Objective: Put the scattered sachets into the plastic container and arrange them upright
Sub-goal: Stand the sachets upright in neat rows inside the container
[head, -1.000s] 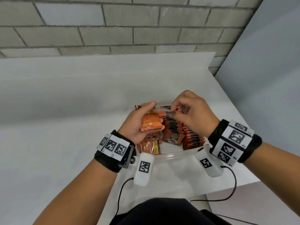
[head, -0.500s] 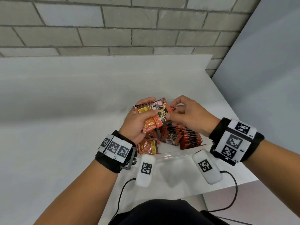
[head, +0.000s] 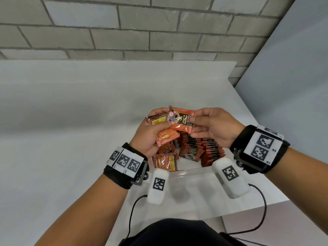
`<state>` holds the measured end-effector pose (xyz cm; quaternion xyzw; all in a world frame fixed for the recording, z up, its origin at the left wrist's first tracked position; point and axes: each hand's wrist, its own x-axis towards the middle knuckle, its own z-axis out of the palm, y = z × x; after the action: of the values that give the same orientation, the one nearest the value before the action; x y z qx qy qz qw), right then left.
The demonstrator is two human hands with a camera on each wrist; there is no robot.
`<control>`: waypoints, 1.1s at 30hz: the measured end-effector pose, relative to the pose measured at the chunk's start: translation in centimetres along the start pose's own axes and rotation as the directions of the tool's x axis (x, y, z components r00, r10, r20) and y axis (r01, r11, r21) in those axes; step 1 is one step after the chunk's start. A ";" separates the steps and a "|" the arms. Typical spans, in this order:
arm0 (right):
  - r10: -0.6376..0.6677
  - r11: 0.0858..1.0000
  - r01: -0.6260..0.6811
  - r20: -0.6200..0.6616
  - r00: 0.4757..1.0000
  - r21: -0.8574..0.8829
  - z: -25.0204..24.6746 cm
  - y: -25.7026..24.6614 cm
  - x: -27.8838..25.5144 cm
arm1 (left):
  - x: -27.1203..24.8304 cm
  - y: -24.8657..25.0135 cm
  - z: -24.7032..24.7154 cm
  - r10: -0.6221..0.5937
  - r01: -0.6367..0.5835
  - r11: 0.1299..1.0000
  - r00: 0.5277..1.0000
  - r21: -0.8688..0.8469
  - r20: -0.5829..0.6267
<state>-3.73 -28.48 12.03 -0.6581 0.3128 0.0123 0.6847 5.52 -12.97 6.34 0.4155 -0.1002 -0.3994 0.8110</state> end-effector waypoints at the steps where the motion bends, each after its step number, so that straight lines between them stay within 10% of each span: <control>1: -0.027 0.999 0.027 -0.032 0.999 -0.026 0.0 0.0 0.1 | 0.0 0.0 -0.1 -0.009 0.008 1.000 1.000 0.027 0.014; 7: -0.177 0.876 0.170 0.027 0.984 -0.451 -1.5 -0.7 0.4 | 0.8 0.1 -1.1 -0.019 0.024 0.999 0.993 0.044 -0.113; 11: -0.057 0.450 0.219 0.217 0.975 -0.866 -1.9 0.0 0.3 | 1.3 0.1 -2.3 -0.049 0.047 0.999 0.984 -0.012 -0.173; 18: 0.008 -0.116 0.279 0.280 0.960 -0.953 0.3 1.6 0.5 | 1.4 0.1 -2.4 -0.070 0.068 0.997 0.986 -0.021 -0.153; 33: 0.124 -0.280 0.388 0.368 0.922 -0.878 0.6 4.0 2.5 | 1.3 0.4 -2.5 -0.078 0.077 0.997 0.991 -0.011 -0.110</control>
<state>-3.19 -28.44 7.26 -0.9562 -0.0149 0.2829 -0.0735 7.81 -12.27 4.86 0.4379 -0.0378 -0.4072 0.8006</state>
